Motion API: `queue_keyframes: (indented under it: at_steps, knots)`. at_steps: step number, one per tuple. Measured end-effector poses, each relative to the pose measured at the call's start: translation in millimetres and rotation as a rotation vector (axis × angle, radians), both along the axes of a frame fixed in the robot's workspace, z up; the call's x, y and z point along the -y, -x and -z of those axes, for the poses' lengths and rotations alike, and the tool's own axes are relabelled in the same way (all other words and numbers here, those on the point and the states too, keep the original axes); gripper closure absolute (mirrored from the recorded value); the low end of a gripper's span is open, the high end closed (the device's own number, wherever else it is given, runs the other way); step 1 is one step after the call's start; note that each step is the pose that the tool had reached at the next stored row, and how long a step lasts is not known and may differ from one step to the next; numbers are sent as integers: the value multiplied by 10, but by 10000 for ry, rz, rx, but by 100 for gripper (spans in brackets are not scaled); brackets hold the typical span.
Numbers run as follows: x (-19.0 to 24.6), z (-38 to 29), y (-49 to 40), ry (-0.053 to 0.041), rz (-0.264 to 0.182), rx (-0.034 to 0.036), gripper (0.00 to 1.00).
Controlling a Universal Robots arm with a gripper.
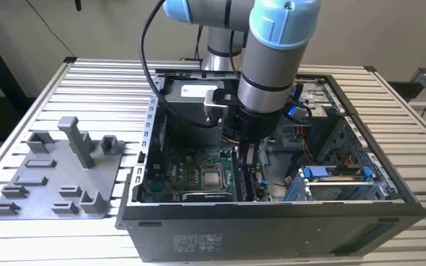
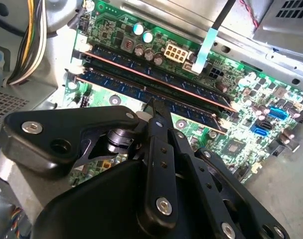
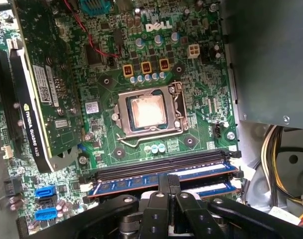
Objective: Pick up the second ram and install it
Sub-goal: 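Press down the second ram until it locks into place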
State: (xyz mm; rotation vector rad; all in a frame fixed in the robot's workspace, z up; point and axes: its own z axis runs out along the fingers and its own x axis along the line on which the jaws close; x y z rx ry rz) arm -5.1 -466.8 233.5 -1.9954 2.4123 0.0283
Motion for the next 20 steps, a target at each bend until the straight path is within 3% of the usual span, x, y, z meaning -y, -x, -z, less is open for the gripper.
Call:
queue_keyframes:
  at_steps: [7,15,17,20]
  knots:
    - [1,102,0,12,-1,-4,89]
    - [1,133,0,-1,-3,-2,89]
    - [-2,113,0,-27,-3,1,89]
    - [0,-16,1,-9,-2,-15,89]
